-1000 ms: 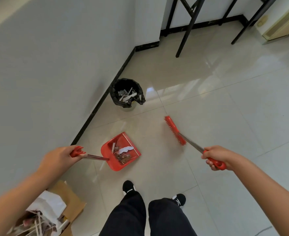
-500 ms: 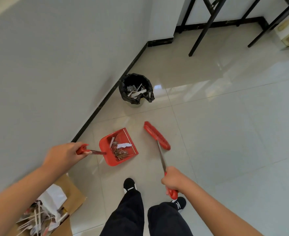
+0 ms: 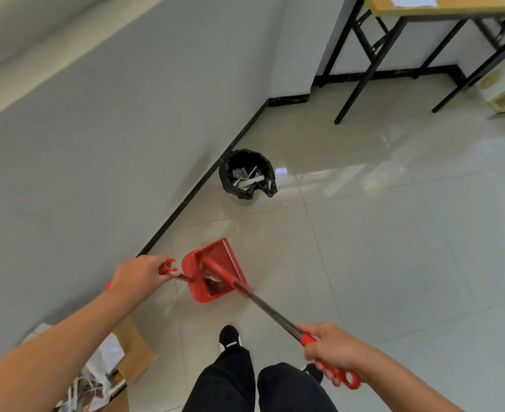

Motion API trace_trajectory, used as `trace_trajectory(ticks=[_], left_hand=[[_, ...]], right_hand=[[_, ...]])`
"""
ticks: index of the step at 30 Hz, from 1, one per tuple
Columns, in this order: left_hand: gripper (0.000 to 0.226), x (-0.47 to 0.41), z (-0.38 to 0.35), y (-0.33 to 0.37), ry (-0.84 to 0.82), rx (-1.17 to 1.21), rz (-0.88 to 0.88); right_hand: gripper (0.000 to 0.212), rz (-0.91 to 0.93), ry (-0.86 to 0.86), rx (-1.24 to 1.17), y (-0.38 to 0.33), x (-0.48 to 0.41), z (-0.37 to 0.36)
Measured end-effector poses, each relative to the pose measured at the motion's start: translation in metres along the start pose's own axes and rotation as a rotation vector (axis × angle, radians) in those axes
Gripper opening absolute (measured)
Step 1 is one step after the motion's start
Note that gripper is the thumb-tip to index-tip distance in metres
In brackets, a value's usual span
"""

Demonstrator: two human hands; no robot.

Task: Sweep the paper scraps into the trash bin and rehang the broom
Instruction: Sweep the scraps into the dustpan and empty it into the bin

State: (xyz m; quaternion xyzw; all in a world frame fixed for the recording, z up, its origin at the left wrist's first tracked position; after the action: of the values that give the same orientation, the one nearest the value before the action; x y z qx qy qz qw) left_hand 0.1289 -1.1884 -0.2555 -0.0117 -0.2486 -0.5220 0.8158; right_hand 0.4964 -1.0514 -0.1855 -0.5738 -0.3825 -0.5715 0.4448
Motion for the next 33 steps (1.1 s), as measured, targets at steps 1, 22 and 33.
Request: trace_trajectory(ticks=[1, 22, 33], left_hand=[[0.038, 0.005, 0.002, 0.000, 0.005, 0.018, 0.010], [0.017, 0.055, 0.150, 0.149, 0.309, 0.432, 0.126], [0.023, 0.038, 0.162, 0.193, 0.674, 0.891, 0.508]], right_hand=[[0.049, 0.002, 0.014, -0.010, 0.007, 0.005, 0.002], [0.010, -0.107, 0.288, -0.247, 0.035, -0.035, 0.265], [0.019, -0.059, 0.265, -0.351, 0.015, -0.039, 0.369]])
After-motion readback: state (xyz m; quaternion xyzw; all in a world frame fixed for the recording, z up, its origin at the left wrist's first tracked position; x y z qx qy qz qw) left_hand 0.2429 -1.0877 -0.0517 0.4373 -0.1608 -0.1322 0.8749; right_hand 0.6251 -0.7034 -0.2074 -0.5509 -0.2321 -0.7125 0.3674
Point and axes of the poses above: each hand's wrist, its own x-axis away from the middle knuckle, its own z-axis out of the back of the hand, y = z × x, the point moved 1 cm from there along -x, towards the middle knuckle, and after that the axes turned 10 degrees about -z, right-handed, at the moved point
